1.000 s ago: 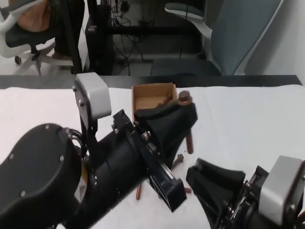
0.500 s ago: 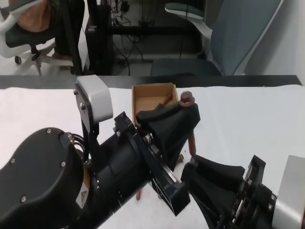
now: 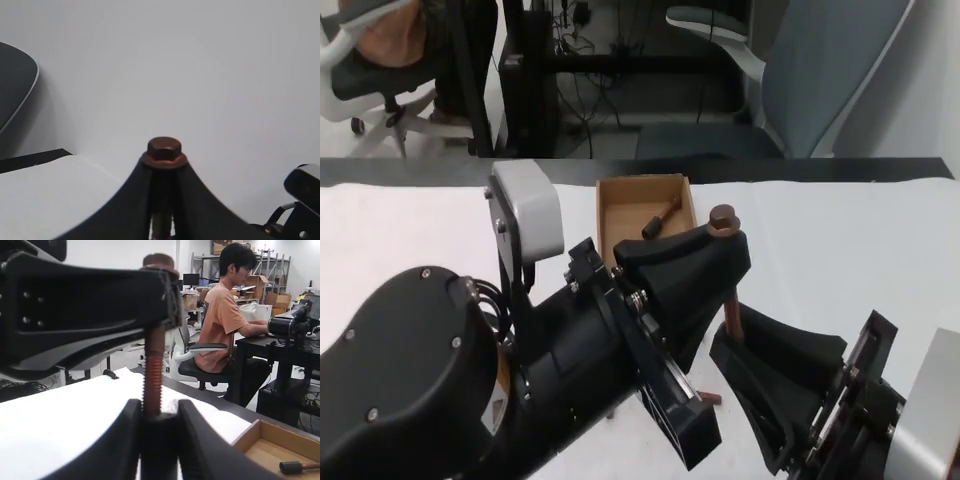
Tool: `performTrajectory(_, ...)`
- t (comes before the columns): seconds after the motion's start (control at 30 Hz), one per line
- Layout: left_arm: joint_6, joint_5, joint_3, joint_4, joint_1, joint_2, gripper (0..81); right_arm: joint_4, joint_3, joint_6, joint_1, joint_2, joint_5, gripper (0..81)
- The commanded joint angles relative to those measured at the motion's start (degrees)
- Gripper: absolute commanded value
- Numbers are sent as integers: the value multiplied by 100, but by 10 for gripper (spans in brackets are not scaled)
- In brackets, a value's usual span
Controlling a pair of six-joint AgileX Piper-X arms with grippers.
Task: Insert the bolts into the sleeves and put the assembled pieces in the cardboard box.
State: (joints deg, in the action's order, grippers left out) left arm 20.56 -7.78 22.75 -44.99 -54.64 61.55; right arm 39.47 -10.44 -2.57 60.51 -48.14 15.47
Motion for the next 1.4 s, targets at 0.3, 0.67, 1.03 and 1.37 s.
performTrajectory(0.3, -324, 88, 13, 405, -21, -22, 18, 654, -21, -40, -3, 7, -39, 4)
performTrajectory(0.67, -380, 223, 13, 382, -21, -22, 18, 918, -36, 109, -3, 7, -312, 4)
performTrajectory(1.03, 95, 213, 13, -8, -21, -22, 18, 594, -36, 131, -3, 7, -312, 4)
performTrajectory(1.37, 262, 260, 13, -133, -21, -22, 18, 489, -36, 155, -3, 7, -339, 4)
